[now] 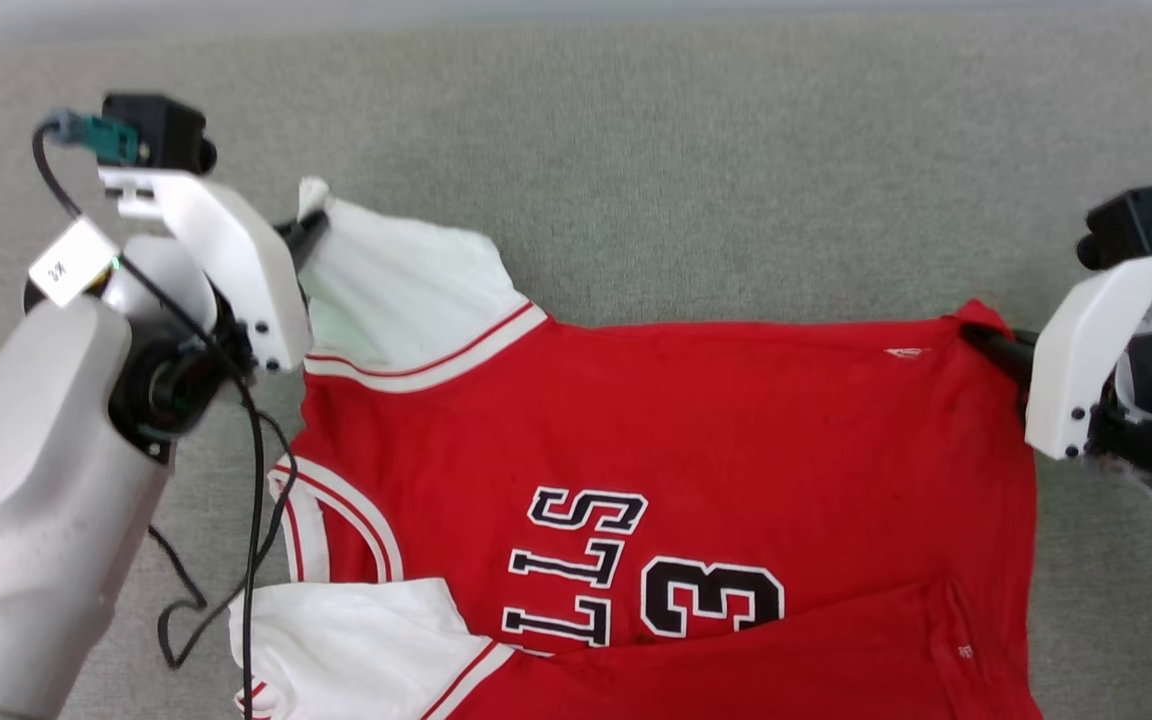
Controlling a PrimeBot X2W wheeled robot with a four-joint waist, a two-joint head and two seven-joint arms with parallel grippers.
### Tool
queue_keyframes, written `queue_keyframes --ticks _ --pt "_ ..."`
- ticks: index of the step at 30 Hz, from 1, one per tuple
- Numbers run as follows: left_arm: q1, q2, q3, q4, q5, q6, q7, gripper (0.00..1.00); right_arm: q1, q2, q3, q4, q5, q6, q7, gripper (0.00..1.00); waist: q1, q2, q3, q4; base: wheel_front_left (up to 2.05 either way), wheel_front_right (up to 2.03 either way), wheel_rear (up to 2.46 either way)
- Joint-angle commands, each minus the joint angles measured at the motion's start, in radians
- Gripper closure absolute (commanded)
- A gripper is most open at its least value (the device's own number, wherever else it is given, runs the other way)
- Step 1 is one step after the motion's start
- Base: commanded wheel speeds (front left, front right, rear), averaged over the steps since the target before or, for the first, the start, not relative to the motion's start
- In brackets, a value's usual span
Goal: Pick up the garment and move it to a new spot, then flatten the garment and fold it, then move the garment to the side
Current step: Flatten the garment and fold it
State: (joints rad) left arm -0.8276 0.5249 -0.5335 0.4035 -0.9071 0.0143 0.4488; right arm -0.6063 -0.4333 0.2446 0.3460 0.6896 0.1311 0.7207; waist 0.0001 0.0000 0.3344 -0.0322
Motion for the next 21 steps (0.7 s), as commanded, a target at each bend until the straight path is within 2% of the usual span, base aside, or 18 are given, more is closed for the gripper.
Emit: queue_keyframes --ticks 1,8,12,21 --pt "0.039 0.008 0.007 -0.010 -0.012 -0.006 -0.015 1.00 0.044 0.014 -0.021 -0.013 -0.009 -0.001 -0.022 1.00 -0.0001 0.0000 -0.049 0.004 0.00 0.00 0.00" --pt "0.234 0.041 0.034 -0.082 -0.053 0.015 -0.082 1.00 0.193 0.050 -0.090 -0.059 -0.031 -0.001 -0.071 1.00 -0.0001 0.0000 -0.155 0.009 0.00 0.00 0.00" --pt "0.391 0.058 0.052 -0.155 -0.086 0.055 -0.122 1.00 0.299 0.075 -0.118 -0.076 -0.039 -0.001 -0.095 1.00 -0.0001 0.0000 -0.206 0.012 0.00 0.00 0.00" --pt "0.733 0.048 0.088 -0.319 -0.164 0.173 -0.198 1.00 0.520 0.121 -0.138 -0.144 -0.026 -0.001 -0.190 1.00 -0.0001 0.0000 -0.277 0.030 0.00 0.00 0.00"
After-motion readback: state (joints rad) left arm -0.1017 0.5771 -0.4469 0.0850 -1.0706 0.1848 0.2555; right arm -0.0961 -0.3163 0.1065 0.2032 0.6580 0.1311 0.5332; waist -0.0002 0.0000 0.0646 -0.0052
